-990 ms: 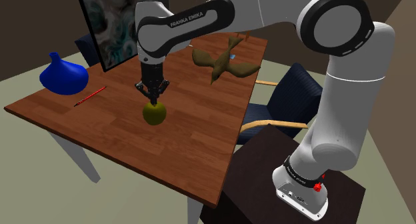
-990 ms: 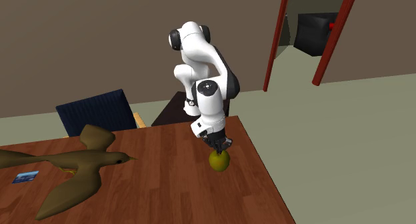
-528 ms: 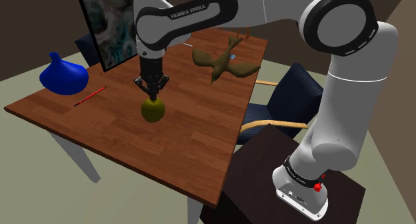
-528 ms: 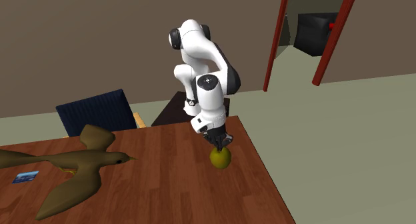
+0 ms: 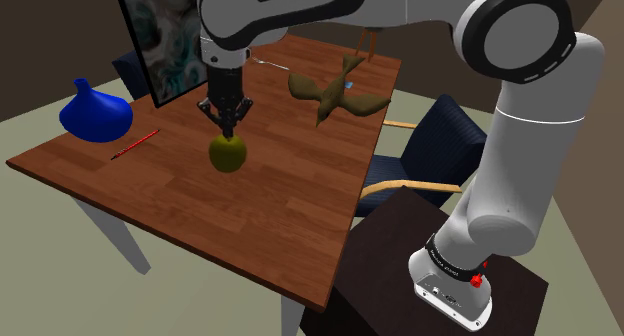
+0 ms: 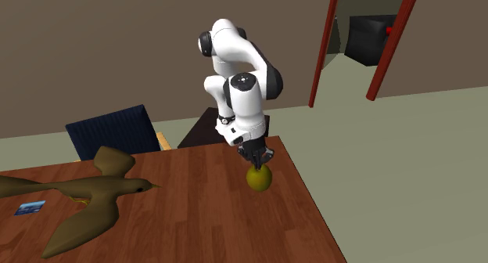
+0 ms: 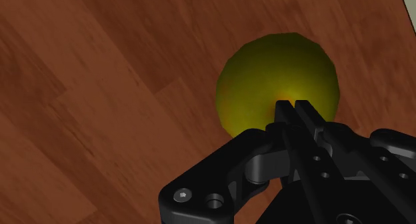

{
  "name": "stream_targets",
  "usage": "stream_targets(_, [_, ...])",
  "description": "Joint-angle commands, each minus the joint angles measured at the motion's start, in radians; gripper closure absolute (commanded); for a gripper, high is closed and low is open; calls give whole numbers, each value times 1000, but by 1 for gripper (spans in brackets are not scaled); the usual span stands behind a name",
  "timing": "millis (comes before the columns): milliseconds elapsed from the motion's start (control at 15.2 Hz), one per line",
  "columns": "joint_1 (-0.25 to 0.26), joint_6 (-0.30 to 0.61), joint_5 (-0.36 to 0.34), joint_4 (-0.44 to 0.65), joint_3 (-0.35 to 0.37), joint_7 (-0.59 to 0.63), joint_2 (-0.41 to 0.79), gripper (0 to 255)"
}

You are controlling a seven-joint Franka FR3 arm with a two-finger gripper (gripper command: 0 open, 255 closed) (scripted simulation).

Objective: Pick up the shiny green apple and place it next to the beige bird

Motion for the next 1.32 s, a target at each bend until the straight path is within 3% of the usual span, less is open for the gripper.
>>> stream_targets(0, [0,-24,0,20,0,3,-3,255])
stream_targets(1254, [7,-281,-7,290,4,37,7,255])
